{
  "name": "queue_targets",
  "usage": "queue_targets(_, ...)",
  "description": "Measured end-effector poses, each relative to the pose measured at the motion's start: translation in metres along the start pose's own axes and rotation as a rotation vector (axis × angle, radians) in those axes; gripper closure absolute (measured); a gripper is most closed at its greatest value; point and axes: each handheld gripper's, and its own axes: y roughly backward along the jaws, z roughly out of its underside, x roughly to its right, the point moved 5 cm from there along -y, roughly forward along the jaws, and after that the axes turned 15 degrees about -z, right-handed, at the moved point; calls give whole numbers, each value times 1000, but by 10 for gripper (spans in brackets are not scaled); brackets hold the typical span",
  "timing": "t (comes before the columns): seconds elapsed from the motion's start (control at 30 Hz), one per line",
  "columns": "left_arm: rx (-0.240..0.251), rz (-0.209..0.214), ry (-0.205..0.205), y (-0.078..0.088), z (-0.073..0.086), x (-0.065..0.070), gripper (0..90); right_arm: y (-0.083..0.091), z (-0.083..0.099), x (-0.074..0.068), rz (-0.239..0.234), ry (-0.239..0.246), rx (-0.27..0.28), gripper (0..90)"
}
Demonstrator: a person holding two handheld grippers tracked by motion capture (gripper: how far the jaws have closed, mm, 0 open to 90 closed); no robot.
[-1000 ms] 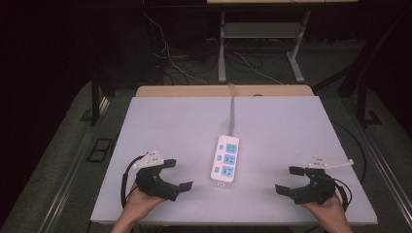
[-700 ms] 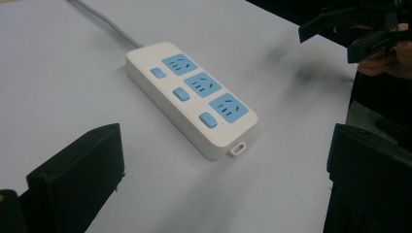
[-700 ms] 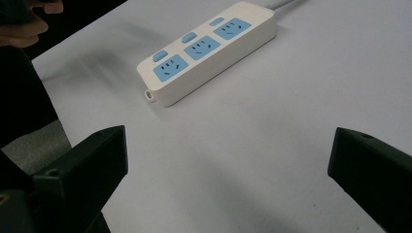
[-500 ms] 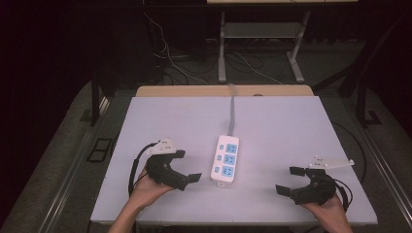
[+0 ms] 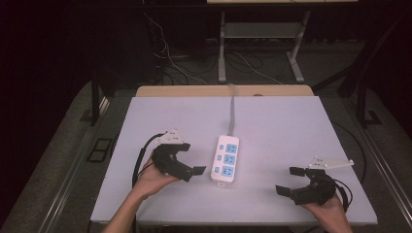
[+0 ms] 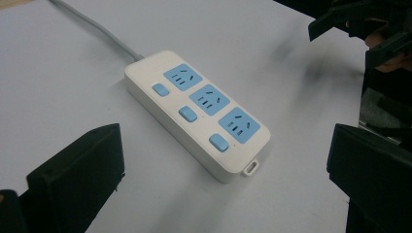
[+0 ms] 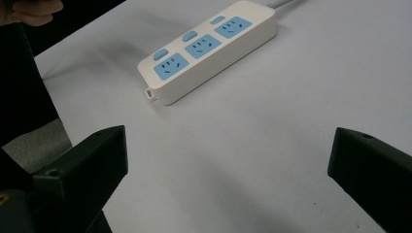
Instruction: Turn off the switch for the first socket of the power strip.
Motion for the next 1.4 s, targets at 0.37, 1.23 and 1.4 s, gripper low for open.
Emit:
queue_targets(0.37,-17,2,-24,-9,-14,-6,0,-1,0,0,-1,0,-6,7)
queue_targets(1.23,-73,5,-76,-35,-43,-20,0,-2,2,0,-4,-4,-17,7)
queue_targets(1.4,-87,8,-90,-44,-48,-22,0,-2,3,0,-6,-6,-17,7)
